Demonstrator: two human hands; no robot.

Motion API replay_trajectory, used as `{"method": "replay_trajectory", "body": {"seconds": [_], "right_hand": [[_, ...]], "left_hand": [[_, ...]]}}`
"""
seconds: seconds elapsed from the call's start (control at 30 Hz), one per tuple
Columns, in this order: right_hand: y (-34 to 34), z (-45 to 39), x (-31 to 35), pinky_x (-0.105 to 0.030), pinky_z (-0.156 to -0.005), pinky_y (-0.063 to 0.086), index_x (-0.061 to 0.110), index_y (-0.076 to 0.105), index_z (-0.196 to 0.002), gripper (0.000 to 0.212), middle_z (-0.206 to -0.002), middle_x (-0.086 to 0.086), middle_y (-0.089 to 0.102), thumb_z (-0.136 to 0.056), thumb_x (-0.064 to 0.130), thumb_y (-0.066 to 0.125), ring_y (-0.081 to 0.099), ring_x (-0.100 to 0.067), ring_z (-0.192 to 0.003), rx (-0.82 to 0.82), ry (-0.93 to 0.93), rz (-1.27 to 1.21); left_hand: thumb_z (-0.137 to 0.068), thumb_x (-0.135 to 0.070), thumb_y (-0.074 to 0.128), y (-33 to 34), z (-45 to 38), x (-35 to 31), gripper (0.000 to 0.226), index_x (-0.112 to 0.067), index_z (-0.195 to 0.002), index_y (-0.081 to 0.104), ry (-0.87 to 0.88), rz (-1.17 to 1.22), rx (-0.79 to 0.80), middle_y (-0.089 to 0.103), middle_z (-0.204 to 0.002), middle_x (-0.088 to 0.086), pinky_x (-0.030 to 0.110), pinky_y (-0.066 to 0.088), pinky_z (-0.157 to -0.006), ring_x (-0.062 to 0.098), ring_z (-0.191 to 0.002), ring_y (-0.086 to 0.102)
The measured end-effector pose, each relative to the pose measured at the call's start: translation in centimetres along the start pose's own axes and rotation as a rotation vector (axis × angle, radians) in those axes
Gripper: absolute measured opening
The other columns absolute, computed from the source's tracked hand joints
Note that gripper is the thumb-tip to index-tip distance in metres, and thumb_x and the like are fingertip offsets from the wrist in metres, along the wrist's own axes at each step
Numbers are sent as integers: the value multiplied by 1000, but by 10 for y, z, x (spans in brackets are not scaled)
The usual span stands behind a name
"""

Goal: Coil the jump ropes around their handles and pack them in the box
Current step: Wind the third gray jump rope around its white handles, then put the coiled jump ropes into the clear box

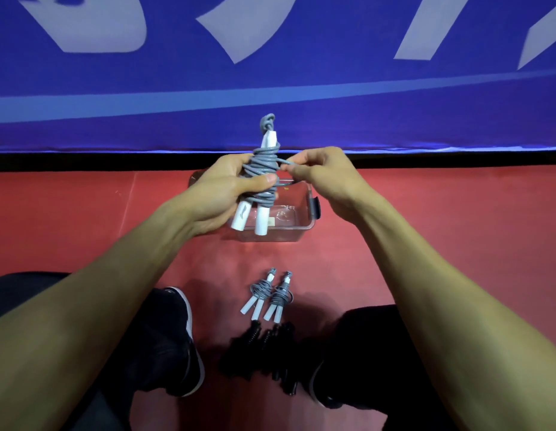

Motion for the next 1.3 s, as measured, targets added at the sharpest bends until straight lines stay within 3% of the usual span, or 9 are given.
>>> {"method": "replay_trajectory", "body": {"seconds": [0.17,0.37,0.6,0.73,0.87,1.03,1.13,1.23,1.3], "right_hand": [[17,0,6,-34,-67,42,16,70,-75,17,-65,1,58,-92,19,70,49,-15,-66,-38,-55,28],[53,-11,10,-9,-52,38,12,63,-75,19,-64,2,58,-90,2,70,47,4,-46,64,-53,-21],[67,-55,-22,-29,-55,50,13,52,-97,20,-80,-8,62,-94,-6,54,65,-15,-55,-5,-10,39],[74,-72,-43,-21,-41,43,16,54,-106,31,-74,-6,61,-90,-9,45,60,-15,-54,-26,-73,199],[84,-100,-71,-22,-66,46,19,66,-93,28,-81,4,67,-92,-1,46,61,-16,-71,-44,-84,320],[93,-134,-111,-47,-75,59,15,69,-89,25,-76,0,73,-87,40,68,71,-19,-74,-45,-2,209],[94,-152,-137,-48,-75,60,19,62,-91,29,-82,-5,75,-76,31,83,74,-21,-77,-63,50,196],[93,-166,-159,-47,-72,61,21,60,-87,28,-89,-14,74,-77,21,86,74,-29,-77,-91,104,169],[93,-173,-171,-45,-71,62,12,64,-92,26,-89,-17,75,-78,17,85,75,-29,-76,-106,136,139]], "left_hand": [[-90,6,65,-24,5,-5,18,-9,-101,62,58,-46,-198,63,-82,5,41,61,-77,21,-74,63],[-88,1,72,-73,-1,-6,20,-11,-101,63,81,-111,-406,65,-96,13,44,56,-88,25,-89,63],[-74,-25,83,-96,-37,21,43,-22,-104,52,-41,-180,-460,68,-110,18,54,56,-94,32,-98,69],[-87,-25,77,-105,-66,56,44,-23,-112,41,-68,-222,-530,61,-101,7,48,58,-89,23,-86,65],[-96,-11,64,-113,-95,89,27,-19,-112,43,-142,-171,-542,58,-95,3,43,56,-84,19,-82,62],[-89,-6,52,-119,-133,117,27,-12,-114,41,-217,-85,-537,59,-104,15,36,57,-79,20,-83,62],[-95,-1,59,-128,-151,133,33,-11,-115,35,-238,-205,-583,55,-97,6,16,53,-59,11,-76,58],[-90,-4,68,-138,-168,153,34,-15,-105,40,-275,-294,-592,58,-106,13,34,56,-78,22,-89,60],[-88,-5,69,-138,-176,162,31,-16,-99,42,-288,-316,-589,57,-103,13,37,51,-74,24,-89,58]]}}
Point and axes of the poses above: each hand's wrist, its own z-axis away from the middle knuckle, its own y-axis out of the palm, x = y × z, the point moved 6 cm from there along -z, towards the middle knuckle
